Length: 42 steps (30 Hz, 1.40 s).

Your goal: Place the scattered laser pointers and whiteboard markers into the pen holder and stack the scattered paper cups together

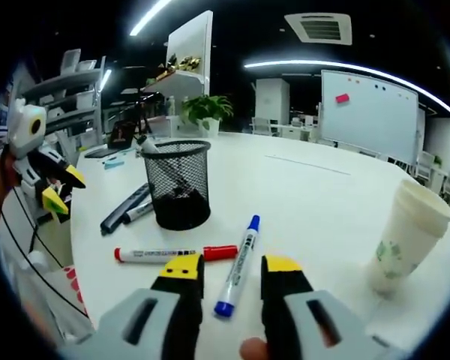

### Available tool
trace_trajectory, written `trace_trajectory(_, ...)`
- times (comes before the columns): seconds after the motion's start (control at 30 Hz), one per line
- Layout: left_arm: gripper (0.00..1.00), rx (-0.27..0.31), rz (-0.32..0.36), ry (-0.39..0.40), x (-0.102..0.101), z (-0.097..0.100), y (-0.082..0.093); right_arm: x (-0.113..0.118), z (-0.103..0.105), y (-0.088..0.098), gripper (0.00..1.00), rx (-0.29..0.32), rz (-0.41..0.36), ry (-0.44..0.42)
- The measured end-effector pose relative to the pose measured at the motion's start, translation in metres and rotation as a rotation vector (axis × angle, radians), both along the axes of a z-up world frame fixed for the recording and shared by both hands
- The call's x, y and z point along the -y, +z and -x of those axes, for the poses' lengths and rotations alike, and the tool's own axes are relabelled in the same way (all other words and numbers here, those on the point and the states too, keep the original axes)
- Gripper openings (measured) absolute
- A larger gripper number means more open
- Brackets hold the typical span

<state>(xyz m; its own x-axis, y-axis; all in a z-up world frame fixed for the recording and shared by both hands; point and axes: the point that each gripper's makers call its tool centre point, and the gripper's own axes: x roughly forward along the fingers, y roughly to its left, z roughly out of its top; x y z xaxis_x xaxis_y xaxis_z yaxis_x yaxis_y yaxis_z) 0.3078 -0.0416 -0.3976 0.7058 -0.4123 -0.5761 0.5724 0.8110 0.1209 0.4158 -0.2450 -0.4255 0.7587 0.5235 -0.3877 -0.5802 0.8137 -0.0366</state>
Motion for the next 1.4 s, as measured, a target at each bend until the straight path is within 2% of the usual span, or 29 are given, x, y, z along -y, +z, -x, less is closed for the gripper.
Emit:
trace_trajectory(0.13,0.38,0.0,-0.002,-0.002,0.0,0.0,0.0,0.004,0.0,-0.001,0.27,-0.006,-0.017,-0.012)
trace_trajectory(0.53,0.38,0.001,0.0,-0.004,0.003,0.001,0.001,0.008,0.0,-0.001,0.26,0.002,0.001,-0.007)
trace_trajectory(1.4,0.38,-0.001,-0.006,-0.02,0.007,0.0,0.001,0.01,0.011,-0.009,0.21,-0.018,-0.009,-0.023)
